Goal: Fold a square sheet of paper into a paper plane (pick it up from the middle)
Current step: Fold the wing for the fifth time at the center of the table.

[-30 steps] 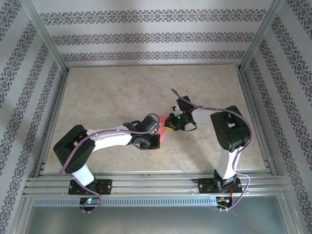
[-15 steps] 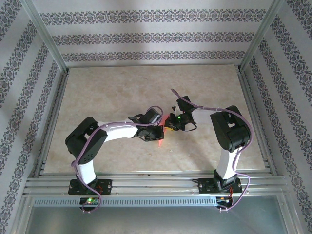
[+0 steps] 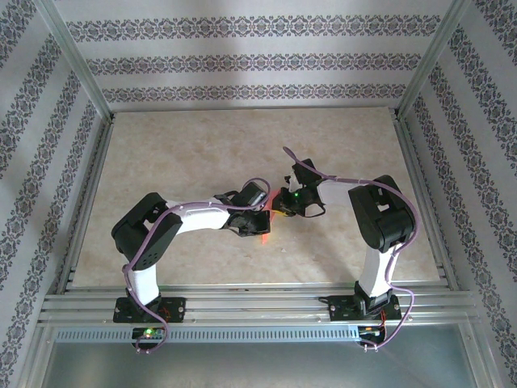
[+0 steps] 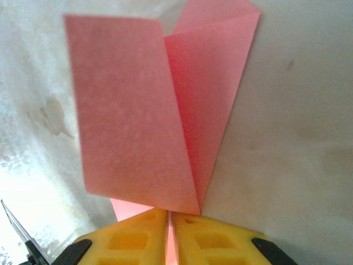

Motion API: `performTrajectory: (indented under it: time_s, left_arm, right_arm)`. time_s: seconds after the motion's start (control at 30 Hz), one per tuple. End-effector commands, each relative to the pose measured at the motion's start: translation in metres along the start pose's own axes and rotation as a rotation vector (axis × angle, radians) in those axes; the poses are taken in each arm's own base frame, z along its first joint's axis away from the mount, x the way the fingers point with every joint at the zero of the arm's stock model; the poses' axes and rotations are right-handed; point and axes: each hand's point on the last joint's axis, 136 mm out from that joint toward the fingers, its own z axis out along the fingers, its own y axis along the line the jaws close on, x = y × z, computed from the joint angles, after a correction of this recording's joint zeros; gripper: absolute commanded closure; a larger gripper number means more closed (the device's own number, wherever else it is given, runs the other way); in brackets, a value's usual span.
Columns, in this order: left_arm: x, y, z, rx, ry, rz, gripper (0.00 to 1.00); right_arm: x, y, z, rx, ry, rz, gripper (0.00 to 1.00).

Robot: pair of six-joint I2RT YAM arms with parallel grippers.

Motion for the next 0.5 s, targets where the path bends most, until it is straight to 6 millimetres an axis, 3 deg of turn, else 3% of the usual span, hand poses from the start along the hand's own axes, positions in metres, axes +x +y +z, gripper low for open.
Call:
performTrajectory:
  time_s: [0.0, 0.1, 0.2, 0.37, 0.47]
  left_arm:
    - [0.011, 0.019, 0.005, -0.056, 0.036, -0.009, 1.0]
    - [0.015, 0.024, 0.007, -0.072, 0.051, -0.006, 1.0]
    - [0.017, 0.028, 0.006, -0.09, 0.053, 0.0, 1.0]
    - [0.019, 0.031, 0.006, -0.091, 0.054, 0.011, 1.0]
    - [0.019, 0.033, 0.006, -0.097, 0.052, 0.015, 1.0]
  right_arm:
    - [-0.007, -0.009, 0.002, 0.043, -0.057, -0.022, 0.82]
    - [-0.02, 0.019, -0.025, -0.017, -0.131, -0.089, 0.8]
    - [-0.022, 0.025, -0.044, -0.016, -0.187, -0.133, 0.8]
    - [-0.003, 0.008, -0.041, 0.036, -0.176, -0.139, 0.88]
    - [0.009, 0.009, -0.034, 0.044, -0.15, -0.153, 0.93]
